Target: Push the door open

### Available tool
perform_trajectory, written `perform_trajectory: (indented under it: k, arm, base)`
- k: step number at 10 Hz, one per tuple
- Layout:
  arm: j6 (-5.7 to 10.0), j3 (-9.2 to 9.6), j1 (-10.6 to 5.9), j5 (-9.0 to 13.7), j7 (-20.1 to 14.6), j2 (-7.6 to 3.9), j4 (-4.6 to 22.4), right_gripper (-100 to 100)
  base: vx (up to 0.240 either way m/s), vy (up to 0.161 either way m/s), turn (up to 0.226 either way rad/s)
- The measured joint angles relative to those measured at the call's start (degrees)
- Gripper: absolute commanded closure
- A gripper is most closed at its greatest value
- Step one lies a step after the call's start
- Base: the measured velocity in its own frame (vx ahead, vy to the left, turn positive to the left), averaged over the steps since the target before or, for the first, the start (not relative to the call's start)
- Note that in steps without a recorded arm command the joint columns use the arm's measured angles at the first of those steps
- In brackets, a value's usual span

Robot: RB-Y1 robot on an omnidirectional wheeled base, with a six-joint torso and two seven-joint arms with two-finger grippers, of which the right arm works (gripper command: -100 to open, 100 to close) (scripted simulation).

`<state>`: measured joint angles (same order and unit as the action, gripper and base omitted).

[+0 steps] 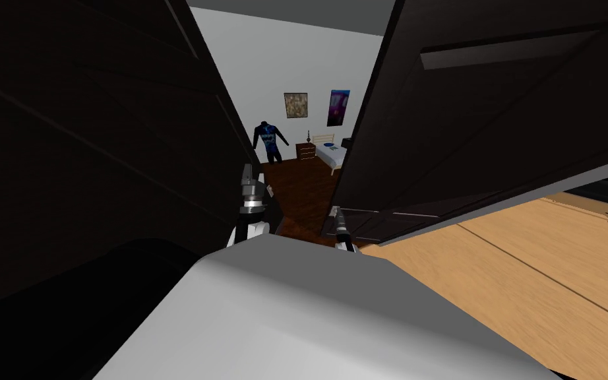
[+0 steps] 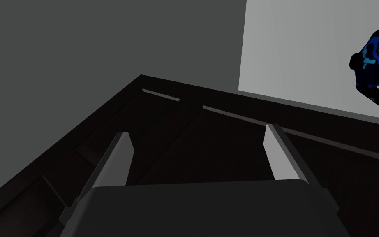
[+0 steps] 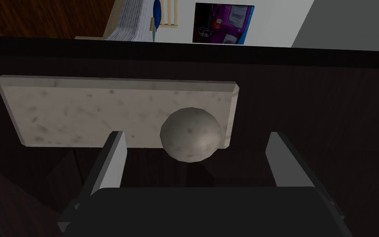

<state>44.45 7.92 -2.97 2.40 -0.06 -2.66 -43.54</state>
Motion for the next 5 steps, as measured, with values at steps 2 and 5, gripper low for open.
perform_trajectory:
  k: [2,5]
  arm:
    - [0.28,-0.09,0.02,0.04,0.08,0.37,0.25,100]
    - [0.15,-0.09,-0.12,0.02,0.10,0.32,0.19,100]
  base:
    - [0.031,0.005,0.000]
    - [-0.018,-0.003,0.004]
